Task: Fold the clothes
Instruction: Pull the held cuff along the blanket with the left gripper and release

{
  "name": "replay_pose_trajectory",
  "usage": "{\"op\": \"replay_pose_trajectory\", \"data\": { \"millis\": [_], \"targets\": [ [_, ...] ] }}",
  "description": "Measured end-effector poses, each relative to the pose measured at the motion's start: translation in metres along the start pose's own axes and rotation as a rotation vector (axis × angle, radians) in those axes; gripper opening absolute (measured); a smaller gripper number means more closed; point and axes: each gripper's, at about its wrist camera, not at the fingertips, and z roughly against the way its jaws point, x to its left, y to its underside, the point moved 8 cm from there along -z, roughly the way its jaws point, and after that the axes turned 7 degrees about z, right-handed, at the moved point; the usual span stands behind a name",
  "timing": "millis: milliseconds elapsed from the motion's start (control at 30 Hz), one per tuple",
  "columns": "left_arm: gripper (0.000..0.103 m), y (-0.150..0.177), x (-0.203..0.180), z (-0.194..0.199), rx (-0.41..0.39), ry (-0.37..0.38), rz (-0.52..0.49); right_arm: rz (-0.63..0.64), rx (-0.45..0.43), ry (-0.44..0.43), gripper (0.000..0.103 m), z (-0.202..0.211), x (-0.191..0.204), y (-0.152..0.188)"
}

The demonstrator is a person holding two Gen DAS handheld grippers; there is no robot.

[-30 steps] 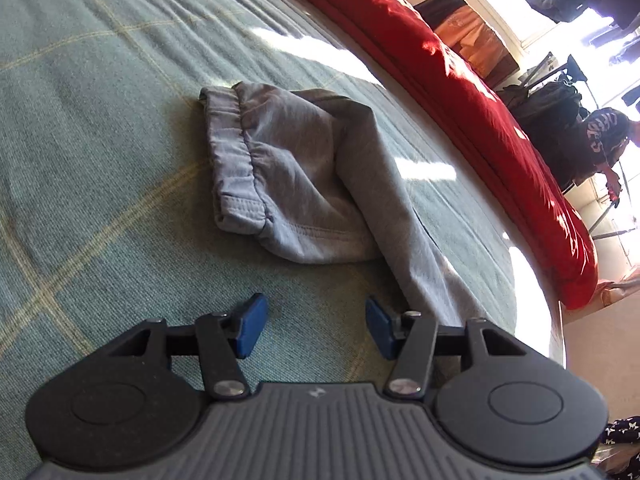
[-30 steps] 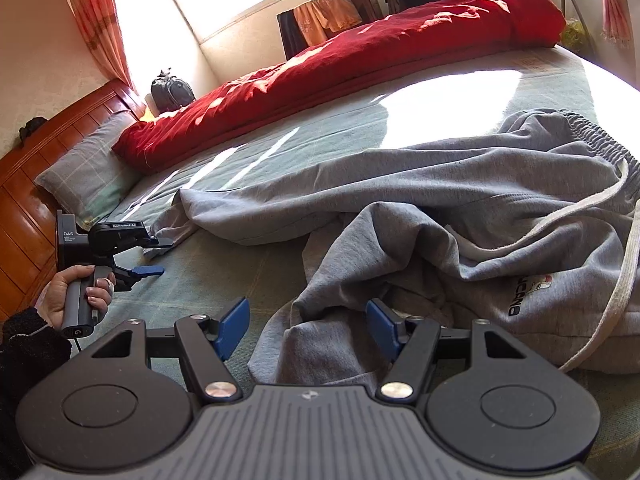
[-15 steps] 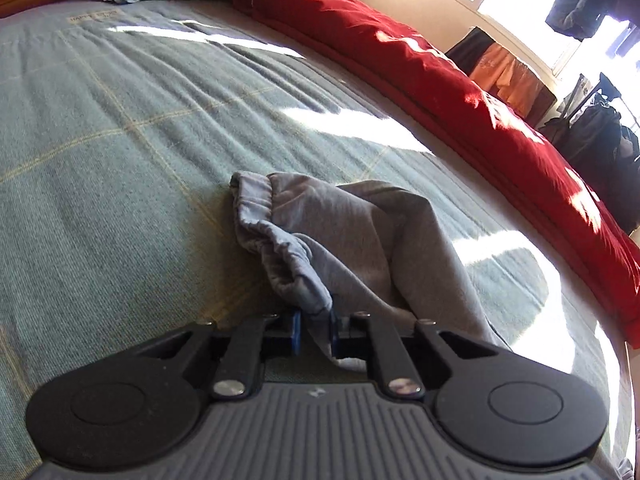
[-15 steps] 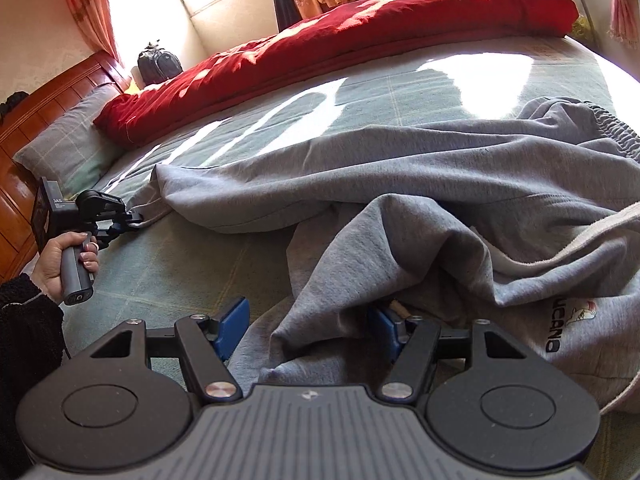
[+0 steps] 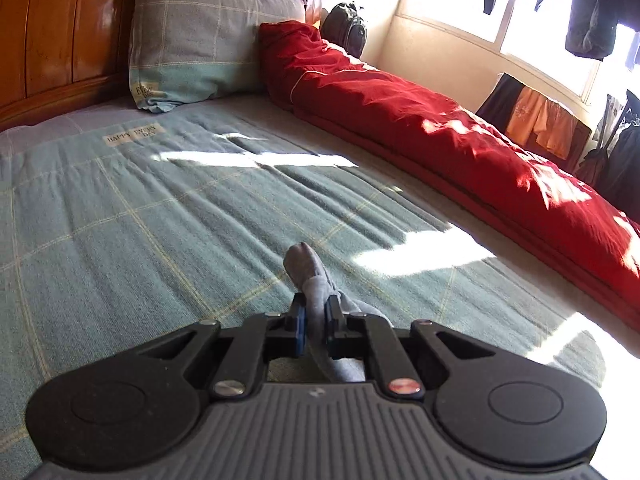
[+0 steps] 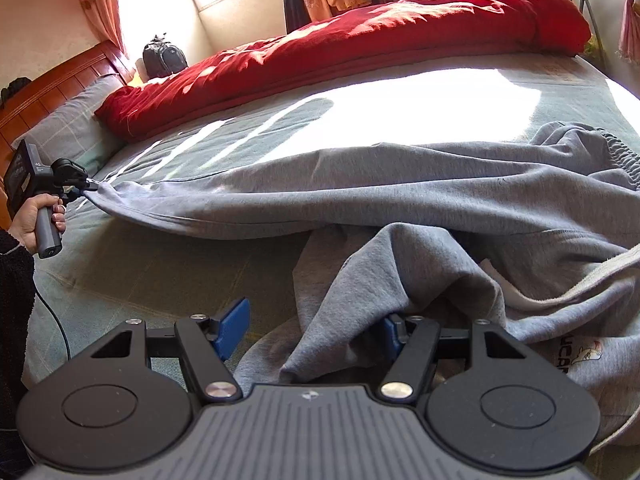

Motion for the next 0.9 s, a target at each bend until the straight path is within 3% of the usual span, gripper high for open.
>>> {"op": "replay_pose_trajectory", "data": {
  "millis": [100,300,467,800,900],
  "targets": [
    [0.008,-0.014,0.01,-0.004,-0.005,-0.028,0.0,0.002,0.002,0.002,0.069,-0.001,0.001,-0.001],
    [0.008,0.009,0.031,-0.004,0.049,-0.047,0.005,0.005,0.003,0.009,0.069,0.0,0.004,-0.002],
    [0.024,0.01,0.04,0.005,0.09,-0.068,-0.007,0.007,-0.007,0.007,0.069,0.007,0.006,-0.003],
    [0.038,0.028,0.021,0.06,0.114,-0.052,-0.159,0.006,-0.062,-0.016,0.069,0.039,0.016,-0.001],
    [0.041,0.053,-0.017,0.084,0.154,0.032,-0.277,0.01,-0.091,-0.029,0.069,0.054,0.02,-0.001]
  ]
}}
